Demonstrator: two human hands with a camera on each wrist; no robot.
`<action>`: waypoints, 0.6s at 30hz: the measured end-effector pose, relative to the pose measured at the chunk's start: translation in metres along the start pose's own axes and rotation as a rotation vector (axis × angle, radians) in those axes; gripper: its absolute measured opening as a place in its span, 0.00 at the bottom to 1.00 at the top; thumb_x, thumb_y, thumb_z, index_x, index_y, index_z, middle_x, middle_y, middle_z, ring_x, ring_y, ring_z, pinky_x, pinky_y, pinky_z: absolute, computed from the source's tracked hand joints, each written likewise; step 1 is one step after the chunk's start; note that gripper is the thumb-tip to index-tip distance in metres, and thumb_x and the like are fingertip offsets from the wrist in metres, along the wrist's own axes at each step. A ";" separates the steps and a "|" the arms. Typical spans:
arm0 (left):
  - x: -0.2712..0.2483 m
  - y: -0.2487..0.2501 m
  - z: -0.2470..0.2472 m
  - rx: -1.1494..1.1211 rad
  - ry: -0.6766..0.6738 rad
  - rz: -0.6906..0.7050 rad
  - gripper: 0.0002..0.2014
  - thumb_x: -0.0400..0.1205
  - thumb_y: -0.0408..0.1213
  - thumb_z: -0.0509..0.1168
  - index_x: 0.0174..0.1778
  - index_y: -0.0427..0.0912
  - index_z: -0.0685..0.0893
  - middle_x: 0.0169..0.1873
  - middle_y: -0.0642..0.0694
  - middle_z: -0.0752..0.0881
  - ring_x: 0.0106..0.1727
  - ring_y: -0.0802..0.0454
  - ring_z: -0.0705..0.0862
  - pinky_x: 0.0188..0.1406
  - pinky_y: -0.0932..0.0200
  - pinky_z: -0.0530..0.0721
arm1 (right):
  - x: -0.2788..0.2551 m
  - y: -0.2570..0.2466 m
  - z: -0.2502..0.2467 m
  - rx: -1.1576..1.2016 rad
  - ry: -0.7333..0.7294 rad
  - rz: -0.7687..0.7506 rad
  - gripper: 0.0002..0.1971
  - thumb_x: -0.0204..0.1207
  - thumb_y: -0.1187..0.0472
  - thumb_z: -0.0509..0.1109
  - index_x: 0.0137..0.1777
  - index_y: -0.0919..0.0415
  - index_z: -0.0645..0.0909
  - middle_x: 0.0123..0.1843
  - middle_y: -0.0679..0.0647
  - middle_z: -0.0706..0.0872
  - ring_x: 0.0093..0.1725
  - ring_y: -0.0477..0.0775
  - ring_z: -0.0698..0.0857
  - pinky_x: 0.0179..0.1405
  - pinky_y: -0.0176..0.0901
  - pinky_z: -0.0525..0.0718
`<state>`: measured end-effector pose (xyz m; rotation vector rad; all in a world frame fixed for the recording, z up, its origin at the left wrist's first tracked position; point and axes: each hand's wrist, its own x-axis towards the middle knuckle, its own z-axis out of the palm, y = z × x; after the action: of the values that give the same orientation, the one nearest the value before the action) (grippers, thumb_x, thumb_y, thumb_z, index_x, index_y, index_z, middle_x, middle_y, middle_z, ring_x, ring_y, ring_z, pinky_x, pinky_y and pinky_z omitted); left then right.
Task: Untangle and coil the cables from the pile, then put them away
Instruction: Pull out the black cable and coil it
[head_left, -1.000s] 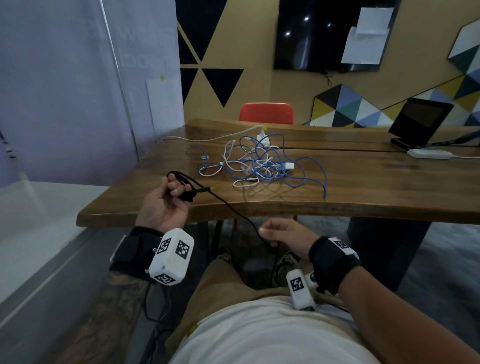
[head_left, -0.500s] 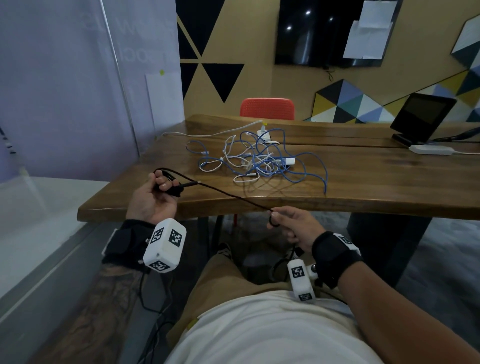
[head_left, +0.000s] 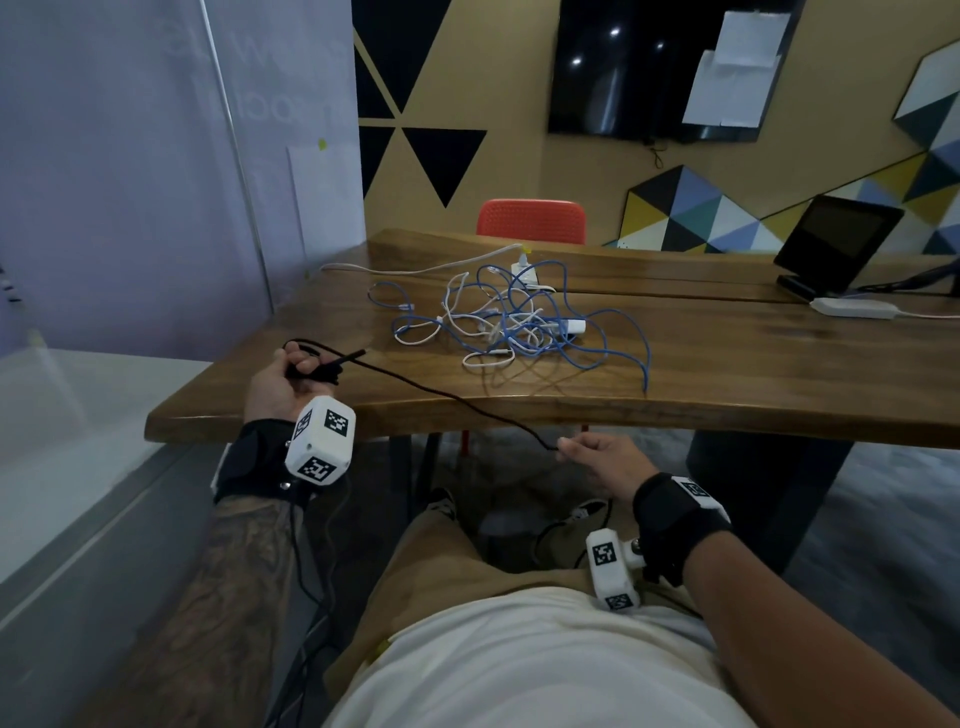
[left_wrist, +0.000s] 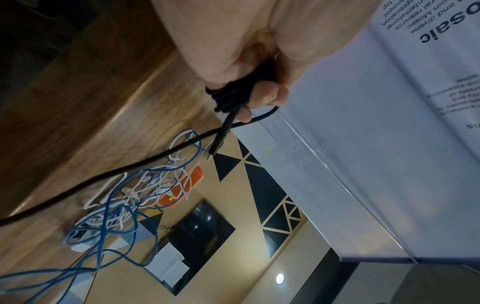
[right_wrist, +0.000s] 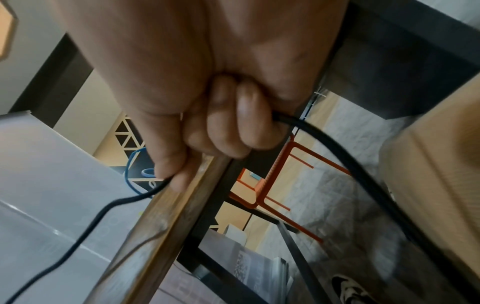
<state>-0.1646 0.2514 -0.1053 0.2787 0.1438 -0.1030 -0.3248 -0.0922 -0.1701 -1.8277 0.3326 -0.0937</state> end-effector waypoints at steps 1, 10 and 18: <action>0.002 0.000 -0.003 0.013 0.009 0.004 0.15 0.90 0.40 0.53 0.40 0.42 0.77 0.23 0.54 0.75 0.19 0.57 0.73 0.43 0.66 0.73 | 0.001 0.004 -0.001 0.050 -0.053 0.025 0.13 0.85 0.54 0.67 0.42 0.61 0.83 0.25 0.52 0.66 0.24 0.48 0.65 0.23 0.38 0.63; -0.011 -0.015 -0.004 0.224 0.021 -0.069 0.15 0.90 0.39 0.52 0.40 0.41 0.77 0.22 0.53 0.74 0.19 0.58 0.70 0.40 0.64 0.77 | 0.004 -0.001 -0.008 0.430 0.031 0.031 0.21 0.87 0.50 0.62 0.35 0.59 0.80 0.25 0.51 0.76 0.28 0.50 0.75 0.33 0.41 0.71; -0.071 -0.079 0.033 0.560 -0.286 -0.241 0.14 0.90 0.37 0.52 0.42 0.39 0.78 0.23 0.52 0.74 0.21 0.59 0.70 0.43 0.60 0.77 | -0.013 -0.051 0.030 -0.332 0.100 -0.243 0.23 0.80 0.47 0.72 0.73 0.50 0.77 0.68 0.50 0.84 0.70 0.51 0.81 0.71 0.50 0.79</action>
<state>-0.2401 0.1719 -0.0841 0.8001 -0.1420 -0.4231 -0.3215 -0.0483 -0.1282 -2.1931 0.2017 -0.3153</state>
